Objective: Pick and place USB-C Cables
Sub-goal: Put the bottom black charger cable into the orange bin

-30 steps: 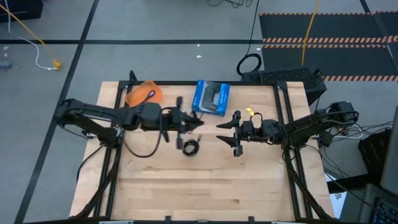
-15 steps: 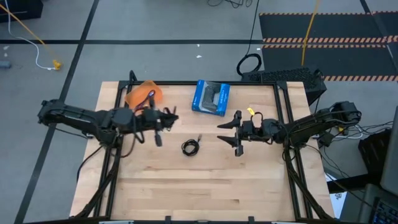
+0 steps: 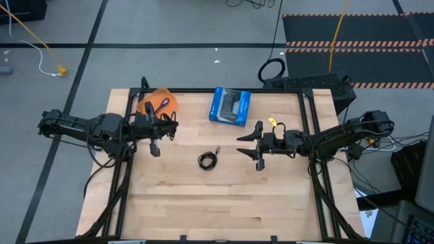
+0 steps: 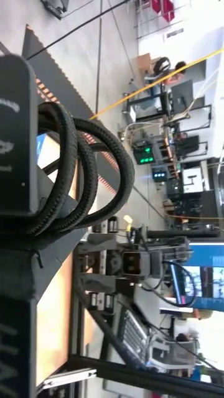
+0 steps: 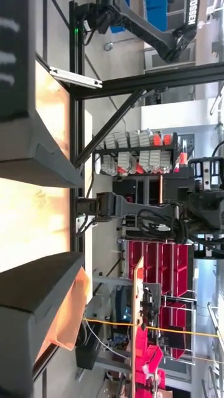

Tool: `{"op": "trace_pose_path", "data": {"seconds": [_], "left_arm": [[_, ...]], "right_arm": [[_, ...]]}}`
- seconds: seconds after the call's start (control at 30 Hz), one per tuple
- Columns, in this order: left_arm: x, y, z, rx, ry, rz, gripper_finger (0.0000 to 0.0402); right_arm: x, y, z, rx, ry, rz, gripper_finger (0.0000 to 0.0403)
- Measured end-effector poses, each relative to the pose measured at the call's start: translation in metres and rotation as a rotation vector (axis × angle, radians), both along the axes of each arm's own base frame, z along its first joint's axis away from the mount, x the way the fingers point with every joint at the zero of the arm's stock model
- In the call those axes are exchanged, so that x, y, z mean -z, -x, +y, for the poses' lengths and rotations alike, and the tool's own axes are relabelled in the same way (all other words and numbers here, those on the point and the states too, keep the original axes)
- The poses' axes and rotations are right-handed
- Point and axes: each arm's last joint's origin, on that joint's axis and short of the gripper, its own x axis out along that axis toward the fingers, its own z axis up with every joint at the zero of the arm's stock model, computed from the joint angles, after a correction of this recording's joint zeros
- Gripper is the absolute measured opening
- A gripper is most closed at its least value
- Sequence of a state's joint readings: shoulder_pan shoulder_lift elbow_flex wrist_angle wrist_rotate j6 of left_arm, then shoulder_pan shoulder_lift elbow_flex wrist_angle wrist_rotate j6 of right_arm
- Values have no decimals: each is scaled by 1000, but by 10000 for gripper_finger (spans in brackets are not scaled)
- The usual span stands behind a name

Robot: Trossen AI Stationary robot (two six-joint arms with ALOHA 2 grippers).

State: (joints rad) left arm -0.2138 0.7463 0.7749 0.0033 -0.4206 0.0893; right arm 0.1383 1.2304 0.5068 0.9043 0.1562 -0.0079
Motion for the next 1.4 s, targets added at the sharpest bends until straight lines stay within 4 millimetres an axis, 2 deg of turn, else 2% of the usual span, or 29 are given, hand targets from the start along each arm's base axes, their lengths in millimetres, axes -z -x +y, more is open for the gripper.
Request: {"op": "trace_pose_path", "data": {"seconds": [0.2,0.33,0.47,0.6,0.83,1.17,1.3,1.4], "left_arm": [[-1,0,0,-3,6,-6,17],[-1,0,1,-20,-2,-6,7],[-5,2,3,-98,11,-11,15],[-15,6,5,-112,19,6,8],[-51,19,15,-164,64,84,12],[-97,14,23,-236,75,335,17],[-104,6,26,-209,113,458,7],[-102,1,30,-205,167,564,15]], "right_arm": [[0,0,0,0,5,3,113],[2,0,0,0,9,16,59],[2,0,0,1,25,20,7],[2,0,0,1,26,20,11],[2,0,0,2,33,20,2],[2,0,0,2,33,20,1],[2,0,0,2,34,20,1],[2,0,0,2,37,20,0]]}}
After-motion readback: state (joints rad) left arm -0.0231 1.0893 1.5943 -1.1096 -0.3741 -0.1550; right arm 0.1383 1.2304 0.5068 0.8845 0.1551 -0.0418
